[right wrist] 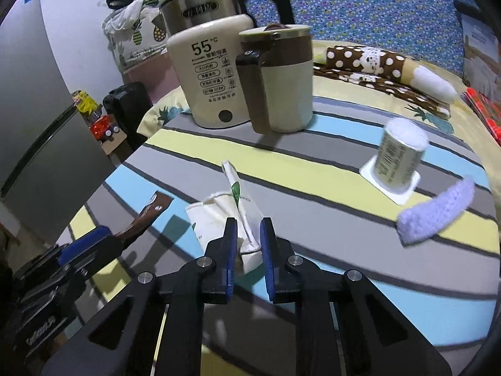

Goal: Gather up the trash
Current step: 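Grasp the white tissue with the right tool while the left tool holds the wrapper, then carry the wrapper and tissue over the bin and open both tools, then move both open tools back over the table toward the foam sleeve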

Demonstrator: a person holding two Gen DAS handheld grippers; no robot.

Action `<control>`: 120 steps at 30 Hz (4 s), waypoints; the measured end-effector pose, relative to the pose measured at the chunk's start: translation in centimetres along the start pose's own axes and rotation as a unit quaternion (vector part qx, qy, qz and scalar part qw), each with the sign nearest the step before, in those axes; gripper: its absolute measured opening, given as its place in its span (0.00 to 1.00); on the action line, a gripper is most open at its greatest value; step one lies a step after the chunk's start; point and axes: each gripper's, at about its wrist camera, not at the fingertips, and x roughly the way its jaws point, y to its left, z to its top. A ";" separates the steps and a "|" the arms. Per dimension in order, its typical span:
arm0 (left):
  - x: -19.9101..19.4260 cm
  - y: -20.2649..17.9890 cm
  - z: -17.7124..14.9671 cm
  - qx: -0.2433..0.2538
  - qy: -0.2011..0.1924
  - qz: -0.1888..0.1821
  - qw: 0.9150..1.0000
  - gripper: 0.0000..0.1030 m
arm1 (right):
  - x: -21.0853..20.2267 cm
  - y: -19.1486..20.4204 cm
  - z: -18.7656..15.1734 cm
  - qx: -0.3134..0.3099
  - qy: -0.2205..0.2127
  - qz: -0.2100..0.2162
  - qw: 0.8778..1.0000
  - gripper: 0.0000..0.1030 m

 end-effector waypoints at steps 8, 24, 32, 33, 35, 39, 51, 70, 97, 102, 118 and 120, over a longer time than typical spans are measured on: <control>-0.8 -2.6 -0.7 0.023 0.005 -0.015 1.000 0.25 | -2.5 -1.6 -2.4 0.015 -0.001 -0.009 1.000 0.16; -3.0 -10.4 -4.2 0.078 0.036 -0.054 0.995 0.25 | -9.6 -5.2 -7.0 0.064 -0.040 -0.026 0.997 0.16; -4.1 -14.3 -5.3 0.109 0.045 -0.070 0.990 0.25 | -12.4 -7.3 -8.9 0.086 -0.055 -0.034 0.994 0.16; -4.1 -14.9 -5.4 0.113 0.047 -0.075 0.990 0.25 | -12.8 -7.5 -9.1 0.089 -0.057 -0.036 0.994 0.16; -4.2 -15.9 -5.6 0.120 0.049 -0.080 0.988 0.25 | -13.4 -8.0 -9.4 0.095 -0.062 -0.039 0.993 0.16; -4.2 -17.9 -6.1 0.134 0.055 -0.096 0.985 0.25 | -14.7 -9.1 -10.2 0.109 -0.072 -0.051 0.990 0.16; -2.8 -23.8 -6.7 0.167 0.072 -0.148 0.972 0.25 | -17.5 -13.6 -12.2 0.161 -0.093 -0.092 0.978 0.16; 0.0 -35.2 -8.8 0.225 0.098 -0.231 0.942 0.26 | -22.0 -21.2 -16.0 0.248 -0.123 -0.175 0.945 0.16; 4.2 -40.1 -11.7 0.257 0.142 -0.262 0.919 0.26 | -21.6 -25.1 -18.3 0.299 -0.085 -0.203 0.928 0.23; 3.2 -38.9 -10.9 0.250 0.139 -0.266 0.921 0.26 | -22.3 -24.6 -18.0 0.295 -0.097 -0.199 0.930 0.30; -2.2 -33.0 -9.0 0.225 0.099 -0.225 0.943 0.26 | -22.2 -17.7 -15.2 0.211 -0.112 -0.157 0.958 0.31; -2.7 -32.2 -8.9 0.223 0.094 -0.220 0.945 0.26 | -22.0 -17.1 -15.0 0.205 -0.115 -0.154 0.960 0.31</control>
